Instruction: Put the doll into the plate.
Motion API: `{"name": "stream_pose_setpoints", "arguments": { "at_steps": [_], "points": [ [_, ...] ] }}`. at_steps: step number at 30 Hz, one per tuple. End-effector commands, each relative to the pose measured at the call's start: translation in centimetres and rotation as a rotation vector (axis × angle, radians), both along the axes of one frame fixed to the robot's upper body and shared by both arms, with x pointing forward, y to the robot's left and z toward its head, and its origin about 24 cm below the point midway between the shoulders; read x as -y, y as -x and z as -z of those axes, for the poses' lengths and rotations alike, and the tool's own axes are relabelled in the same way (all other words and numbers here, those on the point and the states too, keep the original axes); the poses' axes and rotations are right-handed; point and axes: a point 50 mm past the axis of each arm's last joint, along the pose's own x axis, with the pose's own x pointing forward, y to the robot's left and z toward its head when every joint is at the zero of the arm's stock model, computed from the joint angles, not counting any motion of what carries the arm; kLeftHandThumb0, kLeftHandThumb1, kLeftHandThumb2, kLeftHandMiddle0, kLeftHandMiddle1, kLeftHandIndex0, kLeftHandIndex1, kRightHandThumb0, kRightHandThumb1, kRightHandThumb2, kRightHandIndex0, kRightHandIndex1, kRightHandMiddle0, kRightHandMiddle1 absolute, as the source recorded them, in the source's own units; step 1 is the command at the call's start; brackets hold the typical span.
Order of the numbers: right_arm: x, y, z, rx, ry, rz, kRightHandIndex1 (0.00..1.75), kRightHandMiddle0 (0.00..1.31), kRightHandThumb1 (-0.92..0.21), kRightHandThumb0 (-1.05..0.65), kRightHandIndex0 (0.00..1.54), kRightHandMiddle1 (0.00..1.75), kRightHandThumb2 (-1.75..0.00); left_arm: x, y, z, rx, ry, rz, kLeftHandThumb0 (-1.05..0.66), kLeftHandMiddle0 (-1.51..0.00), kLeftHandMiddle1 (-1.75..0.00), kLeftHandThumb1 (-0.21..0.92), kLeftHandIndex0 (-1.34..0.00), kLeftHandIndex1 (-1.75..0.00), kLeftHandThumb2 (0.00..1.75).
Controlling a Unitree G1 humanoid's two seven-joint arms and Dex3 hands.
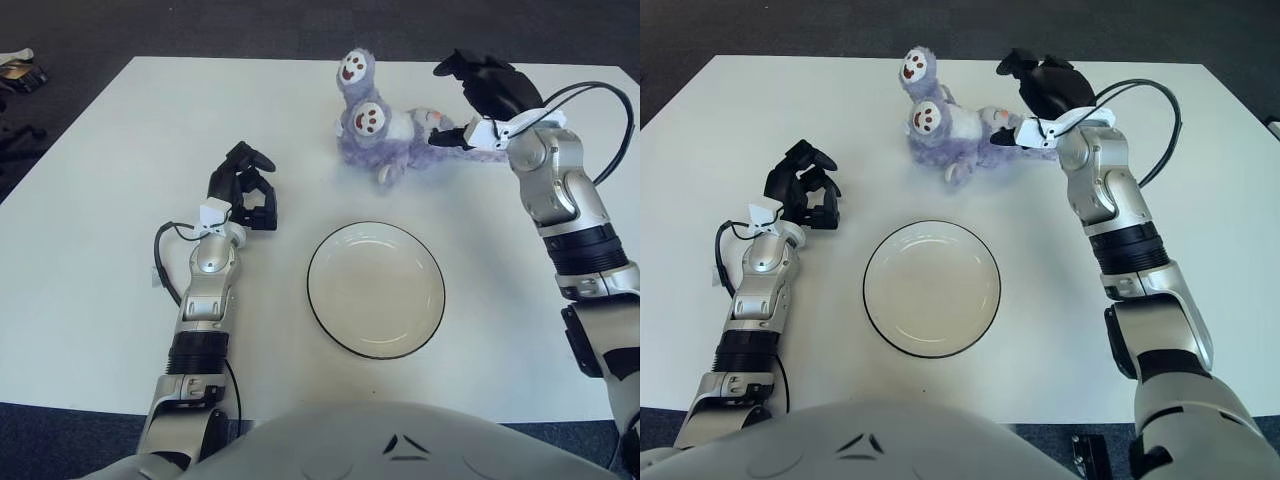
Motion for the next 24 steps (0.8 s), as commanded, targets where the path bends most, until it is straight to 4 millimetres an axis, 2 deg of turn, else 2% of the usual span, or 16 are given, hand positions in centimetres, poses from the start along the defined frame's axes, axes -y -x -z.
{"name": "stream_pose_setpoints", "arguments": {
  "at_steps": [1, 12, 24],
  "points": [
    [-0.3, -0.2, -0.8, -0.023, 0.044, 0.016, 1.12, 0.00, -0.73, -1.05, 0.03, 0.65, -0.37, 0.1, 0.1, 0.3, -0.003, 0.002, 0.003, -0.01, -0.80, -1.75, 0.08, -0.68, -1.50, 1.51],
    [-1.2, -1.5, -1.0, -0.072, 0.078, 0.046, 1.35, 0.00, -0.71, -1.05, 0.05, 0.72, -0.34, 0.2, 0.2, 0.4, -0.004, 0.012, 0.016, -0.02, -0.79, -1.75, 0.10, -0.70, -1.45, 1.47],
    [-1.4, -2.4, -0.8, -0.096, 0.095, 0.031, 1.46, 0.00, -0.70, -1.04, 0.05, 0.69, -0.36, 0.3, 0.4, 0.4, 0.008, 0.027, 0.028, -0.02, -0.79, -1.75, 0.10, -0.70, -1.45, 1.47]
  ]
}}
